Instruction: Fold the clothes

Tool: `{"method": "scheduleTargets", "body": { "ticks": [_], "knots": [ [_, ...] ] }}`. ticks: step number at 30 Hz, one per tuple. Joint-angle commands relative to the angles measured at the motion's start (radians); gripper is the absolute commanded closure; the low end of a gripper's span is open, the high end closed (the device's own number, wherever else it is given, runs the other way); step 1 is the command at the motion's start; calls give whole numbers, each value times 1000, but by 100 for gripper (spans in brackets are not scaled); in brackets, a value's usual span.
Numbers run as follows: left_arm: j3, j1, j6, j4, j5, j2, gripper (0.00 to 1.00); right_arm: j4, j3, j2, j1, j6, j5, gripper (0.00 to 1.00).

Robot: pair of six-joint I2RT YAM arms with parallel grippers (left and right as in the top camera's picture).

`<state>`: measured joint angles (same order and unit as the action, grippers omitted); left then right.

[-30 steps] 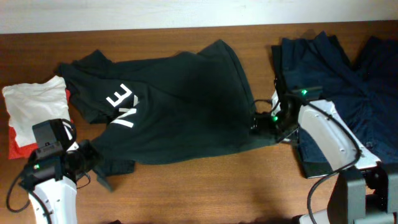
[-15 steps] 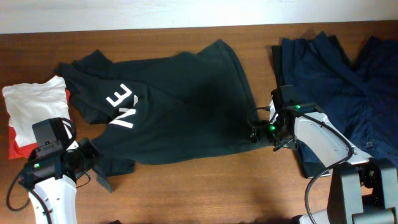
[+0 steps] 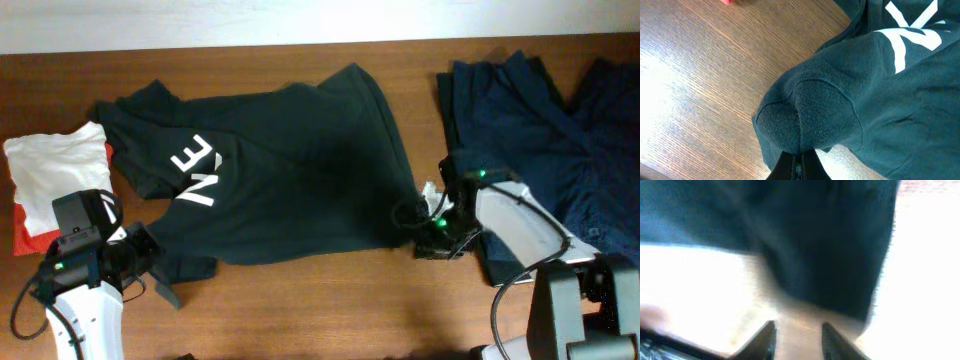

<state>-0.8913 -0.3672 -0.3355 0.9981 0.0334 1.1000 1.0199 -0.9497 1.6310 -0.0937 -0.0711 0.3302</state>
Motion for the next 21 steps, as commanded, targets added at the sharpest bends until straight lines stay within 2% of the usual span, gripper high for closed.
{"method": "scheduleTargets", "body": {
  "ticks": [1,4,5,9,12,15,18,21],
  "knots": [
    [4,-4,16,0,-3,0,99,127,-174,-9,48,19,22,94],
    [4,-4,16,2,-3,0,100,185,-256,-9,90,10,-79,67],
    [4,-4,16,3,-3,0,100,184,-253,-9,98,4,-122,52],
    [4,-4,15,5,-3,0,99,108,-192,-8,100,5,-166,35],
    [4,-4,15,6,-3,0,100,-69,-128,-8,100,4,-144,33],
    [4,-4,15,10,-3,0,100,-295,-52,-1,100,4,-32,36],
    [4,-4,15,13,-3,0,99,-406,-3,26,87,-15,16,44],
    [4,-4,15,13,-3,0,99,-465,5,78,35,-14,14,43]
  ]
}}
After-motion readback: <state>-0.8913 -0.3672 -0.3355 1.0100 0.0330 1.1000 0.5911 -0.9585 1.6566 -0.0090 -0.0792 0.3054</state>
